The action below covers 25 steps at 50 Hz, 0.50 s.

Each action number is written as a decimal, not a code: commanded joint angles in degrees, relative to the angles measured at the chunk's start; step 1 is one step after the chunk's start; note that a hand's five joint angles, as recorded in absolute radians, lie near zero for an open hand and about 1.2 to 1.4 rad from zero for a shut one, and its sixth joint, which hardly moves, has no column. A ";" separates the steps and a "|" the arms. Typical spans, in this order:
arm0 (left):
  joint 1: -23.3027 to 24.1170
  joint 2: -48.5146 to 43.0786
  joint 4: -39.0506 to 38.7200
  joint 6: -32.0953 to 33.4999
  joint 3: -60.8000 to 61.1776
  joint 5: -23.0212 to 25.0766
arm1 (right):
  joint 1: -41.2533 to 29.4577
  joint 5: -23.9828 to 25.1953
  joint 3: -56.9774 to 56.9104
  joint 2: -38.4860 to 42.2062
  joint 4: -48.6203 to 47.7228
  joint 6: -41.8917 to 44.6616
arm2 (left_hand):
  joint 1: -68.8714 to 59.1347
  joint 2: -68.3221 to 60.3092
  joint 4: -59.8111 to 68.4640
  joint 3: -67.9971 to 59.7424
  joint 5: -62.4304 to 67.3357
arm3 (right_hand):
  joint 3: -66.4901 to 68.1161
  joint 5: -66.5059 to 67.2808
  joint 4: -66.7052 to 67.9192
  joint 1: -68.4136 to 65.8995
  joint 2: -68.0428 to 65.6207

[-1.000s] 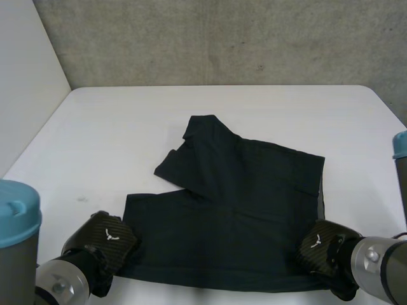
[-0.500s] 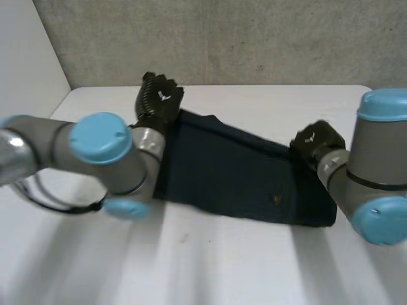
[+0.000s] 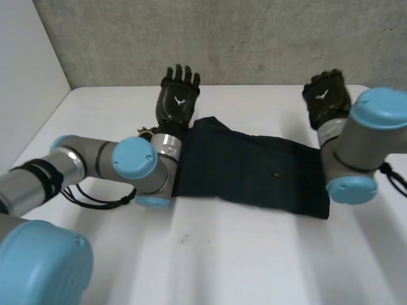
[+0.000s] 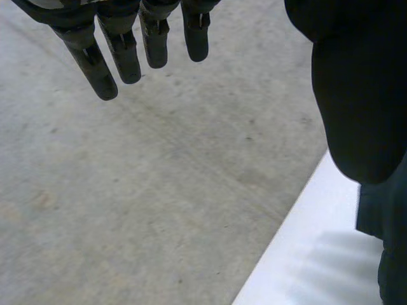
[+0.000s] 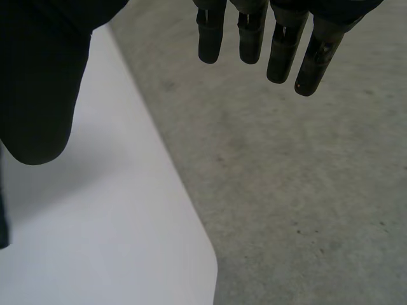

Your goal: Fold the shorts.

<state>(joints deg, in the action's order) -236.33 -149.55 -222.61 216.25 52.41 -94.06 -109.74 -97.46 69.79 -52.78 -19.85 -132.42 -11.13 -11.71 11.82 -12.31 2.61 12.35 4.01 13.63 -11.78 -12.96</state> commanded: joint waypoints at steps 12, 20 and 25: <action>-0.36 32.31 28.97 -25.86 30.38 -1.04 | 6.20 14.04 21.17 -15.60 26.36 -24.02 | 0.92 1.49 -1.60 2.10 -2.40 | -2.35 -4.01 -3.63 1.78 2.96; -1.24 32.22 35.76 -34.93 34.15 -1.30 | 7.88 16.34 26.45 -12.18 15.99 -24.38 | 0.75 1.33 -1.43 1.93 -2.23 | 7.97 6.31 6.69 -8.54 -7.36; -1.68 32.13 34.79 -34.93 35.04 -1.48 | 8.23 15.02 26.28 -9.36 12.29 -24.20 | 0.75 1.33 -1.43 1.93 -2.23 | 33.17 31.51 31.89 -33.74 -32.56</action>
<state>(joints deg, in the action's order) -237.39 -116.78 -186.25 181.69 86.33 -95.29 -101.77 -80.78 96.03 -65.64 -2.03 -157.47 -11.13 -11.69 11.81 -12.31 2.61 16.84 6.96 16.14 -13.84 -16.70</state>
